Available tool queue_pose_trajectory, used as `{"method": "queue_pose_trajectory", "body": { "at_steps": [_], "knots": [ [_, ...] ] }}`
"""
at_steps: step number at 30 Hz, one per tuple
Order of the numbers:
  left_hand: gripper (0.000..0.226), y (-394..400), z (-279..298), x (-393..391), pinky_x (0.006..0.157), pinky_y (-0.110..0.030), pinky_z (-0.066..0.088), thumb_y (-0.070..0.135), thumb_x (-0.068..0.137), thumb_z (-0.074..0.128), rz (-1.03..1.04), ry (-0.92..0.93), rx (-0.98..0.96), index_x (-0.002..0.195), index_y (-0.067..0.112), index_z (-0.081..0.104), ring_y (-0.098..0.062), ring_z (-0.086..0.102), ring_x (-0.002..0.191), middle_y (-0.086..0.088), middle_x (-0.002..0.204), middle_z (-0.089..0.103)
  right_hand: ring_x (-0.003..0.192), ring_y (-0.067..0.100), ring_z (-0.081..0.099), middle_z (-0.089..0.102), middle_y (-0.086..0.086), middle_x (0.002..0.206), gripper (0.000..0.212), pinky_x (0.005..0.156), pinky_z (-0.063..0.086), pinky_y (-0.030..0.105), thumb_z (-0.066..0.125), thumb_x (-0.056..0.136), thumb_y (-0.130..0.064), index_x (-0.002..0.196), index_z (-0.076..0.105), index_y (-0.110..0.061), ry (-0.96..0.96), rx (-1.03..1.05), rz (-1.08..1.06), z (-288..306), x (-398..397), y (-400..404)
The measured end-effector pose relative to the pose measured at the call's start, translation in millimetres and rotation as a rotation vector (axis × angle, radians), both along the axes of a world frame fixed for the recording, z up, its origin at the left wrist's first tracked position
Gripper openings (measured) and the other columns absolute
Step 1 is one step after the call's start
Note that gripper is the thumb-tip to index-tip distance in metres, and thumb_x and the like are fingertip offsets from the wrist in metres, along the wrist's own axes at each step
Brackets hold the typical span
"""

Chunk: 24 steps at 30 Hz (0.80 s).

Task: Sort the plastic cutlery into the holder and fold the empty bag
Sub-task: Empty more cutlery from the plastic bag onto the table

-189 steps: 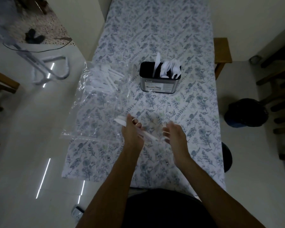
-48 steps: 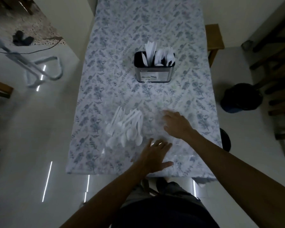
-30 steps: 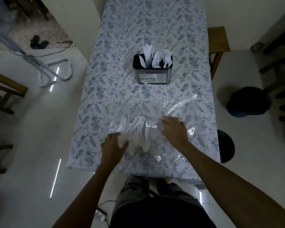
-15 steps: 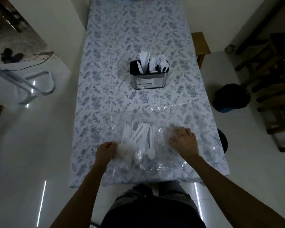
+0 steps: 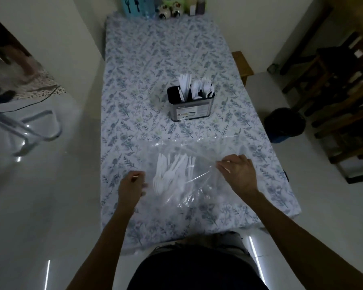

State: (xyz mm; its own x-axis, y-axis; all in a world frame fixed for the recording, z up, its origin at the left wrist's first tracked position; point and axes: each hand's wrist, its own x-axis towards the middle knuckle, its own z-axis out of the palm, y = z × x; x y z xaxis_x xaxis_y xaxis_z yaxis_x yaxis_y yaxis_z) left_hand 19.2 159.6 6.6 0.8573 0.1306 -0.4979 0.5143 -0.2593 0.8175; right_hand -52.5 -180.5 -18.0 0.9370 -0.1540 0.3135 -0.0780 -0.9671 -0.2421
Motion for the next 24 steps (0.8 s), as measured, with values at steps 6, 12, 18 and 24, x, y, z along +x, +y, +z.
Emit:
{"method": "queue_pose_trajectory", "body": {
  "at_steps": [6, 12, 18, 24],
  "knots": [
    [0.012, 17.6, 38.1, 5.6, 0.052, -0.025, 0.050, 0.016, 0.105, 0.054, -0.057, -0.205, 0.086, 0.101, 0.011, 0.064, -0.018, 0.065, 0.078, -0.001, 0.095, 0.070, 0.082, 0.014, 0.061, 0.072, -0.002, 0.093, 0.010, 0.077, 0.050, 0.033, 0.084, 0.081, -0.019, 0.091, 0.080, -0.020, -0.116, 0.370, 0.028, 14.5, 11.0, 22.7],
    [0.020, 21.8, 65.1, 5.2, 0.072, -0.041, 0.063, 0.012, 0.109, 0.046, -0.098, -0.352, -0.001, 0.093, 0.018, 0.058, -0.016, 0.069, 0.107, 0.006, 0.138, 0.062, 0.081, 0.015, 0.061, 0.070, -0.005, 0.093, 0.013, 0.083, 0.049, 0.031, 0.082, 0.081, -0.017, 0.086, 0.076, -0.026, 0.121, 0.563, -0.062, 11.0, 17.7, 47.3],
    [0.021, 21.3, 79.1, 6.4, 0.068, -0.048, 0.063, 0.016, 0.108, 0.048, -0.145, -0.447, -0.005, 0.104, 0.029, 0.064, -0.027, 0.068, 0.115, 0.011, 0.140, 0.062, 0.079, 0.016, 0.062, 0.071, -0.002, 0.089, 0.011, 0.079, 0.052, 0.033, 0.082, 0.080, -0.018, 0.083, 0.073, -0.023, 0.163, 0.620, -0.066, 9.9, 21.1, 63.3],
    [0.024, 10.4, 114.4, 9.7, 0.065, -0.042, 0.064, 0.010, 0.108, 0.047, -0.210, -0.532, 0.048, 0.091, 0.024, 0.057, -0.018, 0.067, 0.117, 0.010, 0.145, 0.059, 0.083, 0.012, 0.063, 0.071, -0.005, 0.089, 0.010, 0.082, 0.054, 0.036, 0.080, 0.083, -0.019, 0.086, 0.071, -0.020, 0.118, 0.699, -0.053, 12.3, 21.1, 65.2]
  ]
}}
